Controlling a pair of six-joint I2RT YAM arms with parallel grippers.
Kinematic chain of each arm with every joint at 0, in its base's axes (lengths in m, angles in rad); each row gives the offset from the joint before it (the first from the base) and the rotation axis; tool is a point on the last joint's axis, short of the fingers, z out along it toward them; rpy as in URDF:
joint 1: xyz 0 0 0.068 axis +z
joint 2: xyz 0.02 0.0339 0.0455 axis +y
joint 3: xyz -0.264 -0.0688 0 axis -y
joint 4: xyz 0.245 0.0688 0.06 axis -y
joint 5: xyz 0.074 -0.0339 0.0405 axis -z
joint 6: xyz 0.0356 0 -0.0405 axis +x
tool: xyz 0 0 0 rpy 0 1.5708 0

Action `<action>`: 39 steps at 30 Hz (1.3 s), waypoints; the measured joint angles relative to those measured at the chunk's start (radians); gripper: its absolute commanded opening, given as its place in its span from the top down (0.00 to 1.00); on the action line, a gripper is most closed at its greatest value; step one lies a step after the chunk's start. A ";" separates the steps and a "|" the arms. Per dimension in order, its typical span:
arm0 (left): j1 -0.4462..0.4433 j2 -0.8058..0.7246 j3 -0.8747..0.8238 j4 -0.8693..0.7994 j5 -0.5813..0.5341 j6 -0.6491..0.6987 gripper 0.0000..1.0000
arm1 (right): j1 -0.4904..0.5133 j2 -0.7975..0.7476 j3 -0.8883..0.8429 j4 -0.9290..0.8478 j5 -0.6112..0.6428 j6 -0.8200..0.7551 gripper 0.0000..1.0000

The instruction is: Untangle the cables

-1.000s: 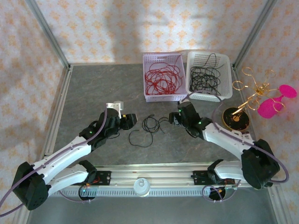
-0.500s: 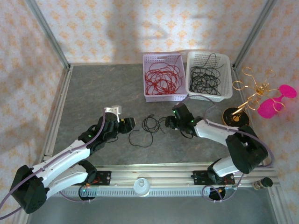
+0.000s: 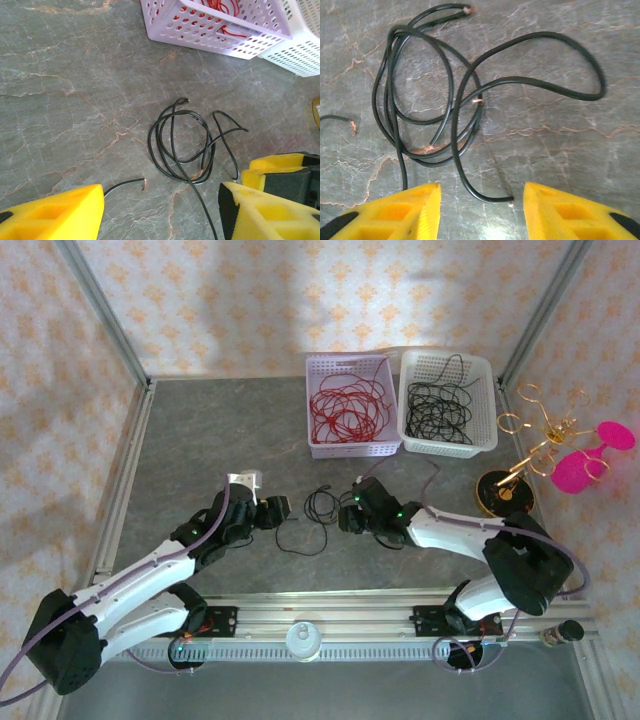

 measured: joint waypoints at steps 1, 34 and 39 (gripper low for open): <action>0.000 0.000 0.000 0.000 0.000 0.000 0.37 | 0.005 0.021 0.001 0.011 0.000 -0.008 0.59; -0.023 0.115 0.078 0.313 0.296 0.178 0.34 | -0.050 -0.241 0.377 -0.339 -0.128 -0.107 1.00; -0.027 0.205 0.079 0.490 0.382 0.236 0.29 | -0.078 -0.275 0.411 -0.350 -0.219 -0.073 1.00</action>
